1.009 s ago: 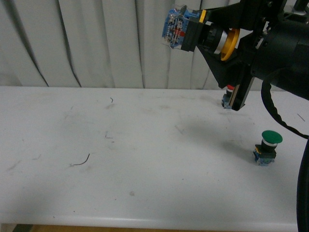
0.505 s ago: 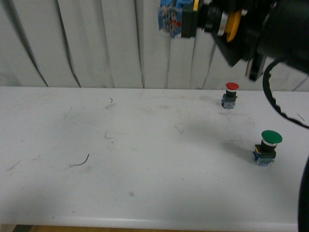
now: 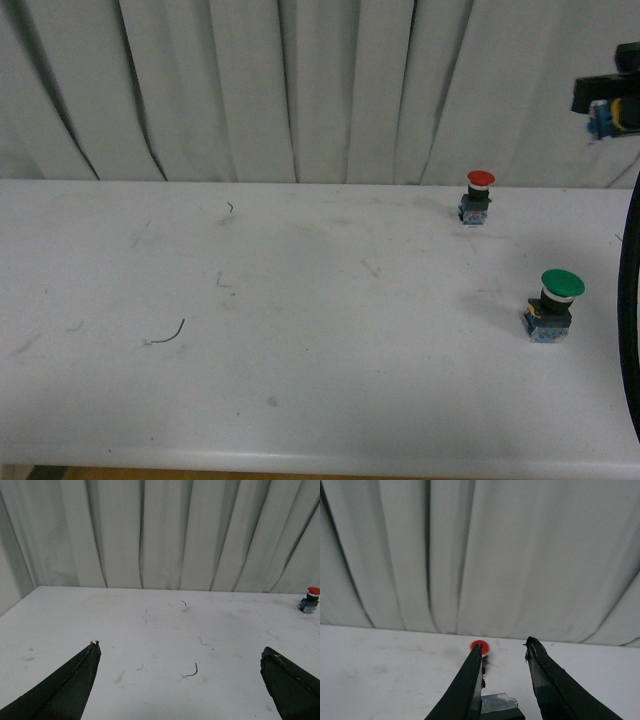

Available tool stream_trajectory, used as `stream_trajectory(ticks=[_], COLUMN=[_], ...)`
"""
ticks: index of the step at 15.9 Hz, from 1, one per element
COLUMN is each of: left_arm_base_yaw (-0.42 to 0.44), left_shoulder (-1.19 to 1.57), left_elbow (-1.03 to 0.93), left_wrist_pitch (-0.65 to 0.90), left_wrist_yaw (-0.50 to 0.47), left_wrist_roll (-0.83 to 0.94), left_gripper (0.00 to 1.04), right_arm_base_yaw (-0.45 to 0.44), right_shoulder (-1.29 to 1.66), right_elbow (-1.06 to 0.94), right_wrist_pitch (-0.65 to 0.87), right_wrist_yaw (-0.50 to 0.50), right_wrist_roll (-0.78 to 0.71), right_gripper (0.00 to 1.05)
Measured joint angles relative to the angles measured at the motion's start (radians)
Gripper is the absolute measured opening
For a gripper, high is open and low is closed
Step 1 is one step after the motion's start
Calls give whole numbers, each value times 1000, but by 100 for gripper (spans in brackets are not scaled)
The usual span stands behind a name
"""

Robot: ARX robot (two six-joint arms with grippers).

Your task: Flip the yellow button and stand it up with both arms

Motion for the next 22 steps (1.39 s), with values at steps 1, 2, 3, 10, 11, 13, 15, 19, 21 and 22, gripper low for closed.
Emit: stream_trajectory(ticks=[1,2,3,10,11,13,15,19,21,22], left_arm_base_yaw=[0,0,0,0,0,0,0,0,0,0], left_shoulder=[0,0,0,0,0,0,0,0,0,0], left_elbow=[0,0,0,0,0,0,0,0,0,0], left_wrist_pitch=[0,0,0,0,0,0,0,0,0,0], left_wrist_yaw=[0,0,0,0,0,0,0,0,0,0], left_wrist_roll=[0,0,0,0,0,0,0,0,0,0], left_gripper=[98,98,98,98,98,98,98,98,98,98], right_arm_base_yaw=[-26,-52,-77,-161,-161,-158,-138,-98,-87,-86], right_shoulder=[5,26,55,413,440,513,584,657,684,688], right_elbow=[0,1,10,597,647,787,925,1030,1063,1068], right_wrist_pitch=[-20,-44,-77,-655,-708,-858,-1020,-1126,-1134,-1136], right_wrist_yaw=[-3,-7,-17,-94,-94,-94,-86,-61,-50,-46], right_wrist_roll=[-56,-97,-116,32,51,117,209,257,250,242], right_gripper=[28,28,28,28,28,28,28,28,28,28])
